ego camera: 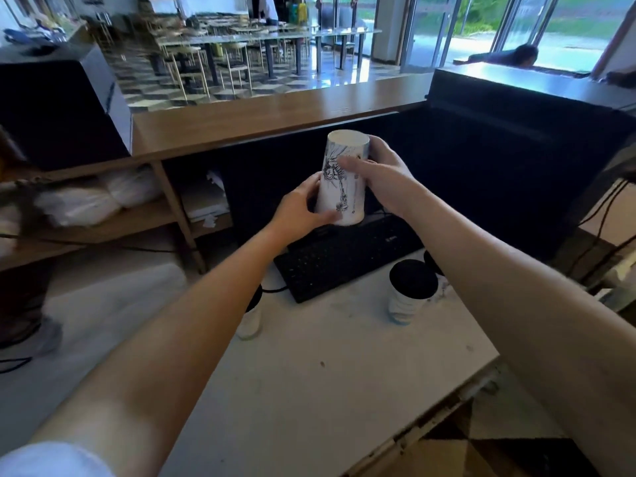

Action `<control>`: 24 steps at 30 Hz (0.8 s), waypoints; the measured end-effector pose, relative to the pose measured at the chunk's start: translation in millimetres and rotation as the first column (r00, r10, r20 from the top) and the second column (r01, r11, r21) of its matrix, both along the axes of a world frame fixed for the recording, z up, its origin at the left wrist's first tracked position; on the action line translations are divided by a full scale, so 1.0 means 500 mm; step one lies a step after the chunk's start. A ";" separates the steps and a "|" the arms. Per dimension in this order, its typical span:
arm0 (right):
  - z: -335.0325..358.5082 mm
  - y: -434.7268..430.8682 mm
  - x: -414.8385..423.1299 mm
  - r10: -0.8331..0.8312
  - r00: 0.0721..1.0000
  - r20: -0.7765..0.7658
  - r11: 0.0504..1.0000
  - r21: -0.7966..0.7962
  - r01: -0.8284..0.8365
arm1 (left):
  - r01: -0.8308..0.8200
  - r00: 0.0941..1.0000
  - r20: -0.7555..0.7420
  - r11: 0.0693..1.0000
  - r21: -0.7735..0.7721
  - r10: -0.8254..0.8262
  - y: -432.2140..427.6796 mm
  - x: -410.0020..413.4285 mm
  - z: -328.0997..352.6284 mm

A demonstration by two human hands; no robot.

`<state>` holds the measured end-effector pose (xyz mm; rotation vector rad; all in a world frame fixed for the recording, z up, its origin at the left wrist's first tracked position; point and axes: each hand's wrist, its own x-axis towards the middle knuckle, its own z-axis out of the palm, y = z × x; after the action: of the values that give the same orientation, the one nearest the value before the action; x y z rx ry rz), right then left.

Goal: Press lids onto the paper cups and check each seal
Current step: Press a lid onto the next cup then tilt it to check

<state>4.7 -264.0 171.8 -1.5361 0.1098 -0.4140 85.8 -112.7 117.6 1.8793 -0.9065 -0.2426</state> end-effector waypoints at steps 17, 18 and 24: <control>0.015 -0.034 0.052 -0.445 0.884 -0.142 0.733 -0.625 0.268 | -0.238 0.952 -0.187 0.970 0.050 0.243 -0.076 -0.016 -0.041; 0.013 -0.033 0.043 -0.457 0.881 -0.126 0.762 -0.567 0.313 | -0.318 0.875 -0.378 0.948 0.021 0.302 -0.070 -0.035 -0.054; -0.043 0.008 -0.044 -0.255 0.966 -0.052 0.938 -0.254 0.234 | -0.486 -0.027 -0.874 0.770 -0.413 -0.485 -0.057 -0.089 -0.045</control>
<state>-17.5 -259.8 150.3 -1.7936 0.3290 -0.5775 41.1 -141.5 95.1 0.4936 0.2000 -1.0378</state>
